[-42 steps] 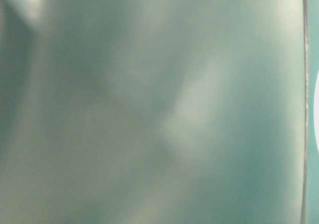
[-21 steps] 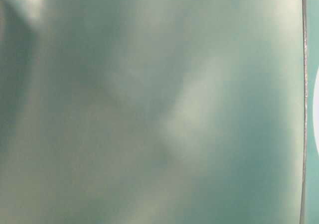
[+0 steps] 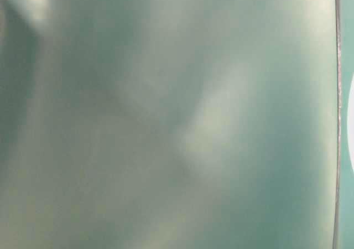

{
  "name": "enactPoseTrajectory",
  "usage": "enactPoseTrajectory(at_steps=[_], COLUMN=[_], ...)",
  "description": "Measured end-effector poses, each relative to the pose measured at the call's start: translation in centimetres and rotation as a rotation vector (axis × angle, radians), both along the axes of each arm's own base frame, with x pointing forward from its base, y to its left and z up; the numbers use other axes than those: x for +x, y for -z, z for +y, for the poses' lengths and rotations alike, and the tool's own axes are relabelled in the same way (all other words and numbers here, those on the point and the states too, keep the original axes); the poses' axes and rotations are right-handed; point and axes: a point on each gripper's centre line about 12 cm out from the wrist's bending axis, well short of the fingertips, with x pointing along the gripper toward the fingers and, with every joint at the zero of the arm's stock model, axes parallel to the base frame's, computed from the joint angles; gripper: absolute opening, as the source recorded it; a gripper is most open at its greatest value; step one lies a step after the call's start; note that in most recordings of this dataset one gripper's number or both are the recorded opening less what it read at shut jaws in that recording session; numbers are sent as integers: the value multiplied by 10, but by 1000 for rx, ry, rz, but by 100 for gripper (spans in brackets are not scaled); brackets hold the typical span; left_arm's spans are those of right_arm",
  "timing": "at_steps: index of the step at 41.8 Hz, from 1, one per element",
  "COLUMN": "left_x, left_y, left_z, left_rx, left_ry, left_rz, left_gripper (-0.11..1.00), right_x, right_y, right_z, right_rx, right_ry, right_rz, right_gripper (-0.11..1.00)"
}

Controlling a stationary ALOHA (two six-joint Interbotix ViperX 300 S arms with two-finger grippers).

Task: Scoop the yellow hexagonal prism block from the bowl with a spoon using the right arm.
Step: 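Lay the spoon in the spoon rest and open the right gripper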

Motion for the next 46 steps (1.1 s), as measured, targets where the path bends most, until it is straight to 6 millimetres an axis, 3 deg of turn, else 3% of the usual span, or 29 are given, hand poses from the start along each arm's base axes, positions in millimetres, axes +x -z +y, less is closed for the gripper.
enactPoseTrajectory(at_steps=[10,19,36,46], left_x=[0,0,0,0], left_y=[0,0,0,0], left_z=[0,0,0,0], left_rx=[2,2,2,2], left_ry=[0,0,0,0], left_rz=[0,2,2,0], left_gripper=[0,0,0,0], right_x=[2,10,8,13], right_y=[-1,0,38,64], right_z=[0,3,3,0], right_rx=[3,31,126,152], right_ry=[-2,-18,-49,-47], right_rz=[-18,-143,-490,-572], right_gripper=[54,54,54,54])
